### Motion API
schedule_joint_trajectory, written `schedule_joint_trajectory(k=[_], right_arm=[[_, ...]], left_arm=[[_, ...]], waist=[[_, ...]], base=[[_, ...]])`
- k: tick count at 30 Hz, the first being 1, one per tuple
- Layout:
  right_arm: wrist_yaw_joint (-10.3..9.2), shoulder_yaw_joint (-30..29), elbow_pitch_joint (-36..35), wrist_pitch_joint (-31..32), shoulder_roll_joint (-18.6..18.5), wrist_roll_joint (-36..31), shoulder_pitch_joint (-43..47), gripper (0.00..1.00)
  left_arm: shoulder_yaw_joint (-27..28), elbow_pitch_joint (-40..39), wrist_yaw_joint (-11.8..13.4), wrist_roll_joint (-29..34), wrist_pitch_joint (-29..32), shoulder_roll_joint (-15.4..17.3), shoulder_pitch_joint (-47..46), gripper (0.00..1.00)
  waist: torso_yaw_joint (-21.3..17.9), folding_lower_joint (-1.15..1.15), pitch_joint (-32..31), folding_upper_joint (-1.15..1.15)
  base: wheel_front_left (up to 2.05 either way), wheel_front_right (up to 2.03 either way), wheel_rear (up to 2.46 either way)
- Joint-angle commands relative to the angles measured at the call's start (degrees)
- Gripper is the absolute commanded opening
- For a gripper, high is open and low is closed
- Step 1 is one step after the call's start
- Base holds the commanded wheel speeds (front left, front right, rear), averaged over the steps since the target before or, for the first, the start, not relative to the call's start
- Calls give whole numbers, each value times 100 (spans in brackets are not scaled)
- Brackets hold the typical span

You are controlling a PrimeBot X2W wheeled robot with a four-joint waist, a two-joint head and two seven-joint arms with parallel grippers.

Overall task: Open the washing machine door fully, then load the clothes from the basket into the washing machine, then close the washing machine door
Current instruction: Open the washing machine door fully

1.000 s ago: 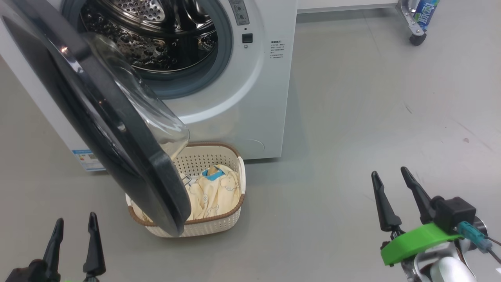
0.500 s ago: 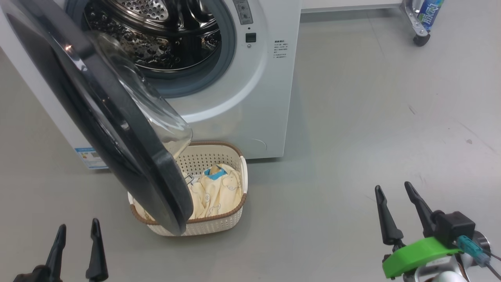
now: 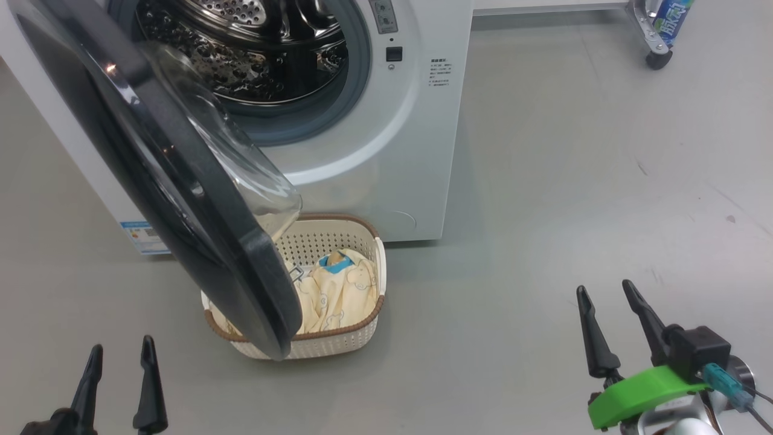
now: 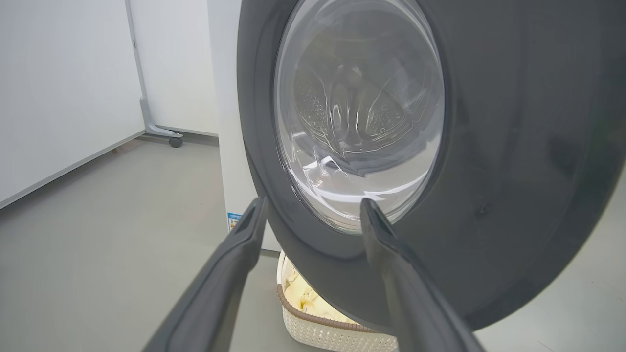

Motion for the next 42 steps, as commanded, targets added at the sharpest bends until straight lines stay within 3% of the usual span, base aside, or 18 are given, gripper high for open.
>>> schedule_joint_trajectory(k=[1, 11, 12, 13, 14, 22, 28, 35, 42], right_arm=[[0, 99, -192, -54, -10, -71, -155, 100], [0, 76, -133, -54, 6, -85, -183, 100], [0, 68, -126, -55, 8, -84, -185, 100], [0, 62, -118, -55, 9, -84, -187, 100], [0, 60, -110, -55, 10, -87, -187, 100], [0, 11, -85, -55, 16, -87, -162, 100], [0, -45, -91, -55, 19, -76, -140, 100], [0, -28, -88, -55, 21, -45, -155, 100], [0, 14, -117, -55, 22, -6, -153, 100]], left_arm=[[199, -209, 3, 17, -39, 73, -173, 100], [131, -220, 3, 19, -39, 91, -181, 100], [110, -216, 3, 16, -39, 99, -181, 58], [88, -208, 3, 13, -39, 107, -179, 11], [60, -193, 3, -10, -39, 109, -177, 0], [106, -561, 3, -81, -39, 129, -313, 0], [-34, -1419, 3, 18, 7, 422, -939, 0], [-678, -2475, 3, -75, 586, 789, -1928, 0], [-1646, -3102, 3, -226, 1055, 634, -2574, 0]], waist=[[4, 0, 5, 0], [7, 0, 12, 0], [6, 0, 14, 0], [5, 0, 14, 0], [6, 0, 12, 0], [52, 0, -55, 0], [130, 0, -162, 0], [97, 0, -227, 0], [-54, 0, -214, 0]], base=[[0, 0, 0], [0, 0, 0], [0, 0, 0], [0, 0, 0], [0, 0, 0], [0, 0, 0], [0, 0, 0], [0, 0, 0], [0, 0, 0]])
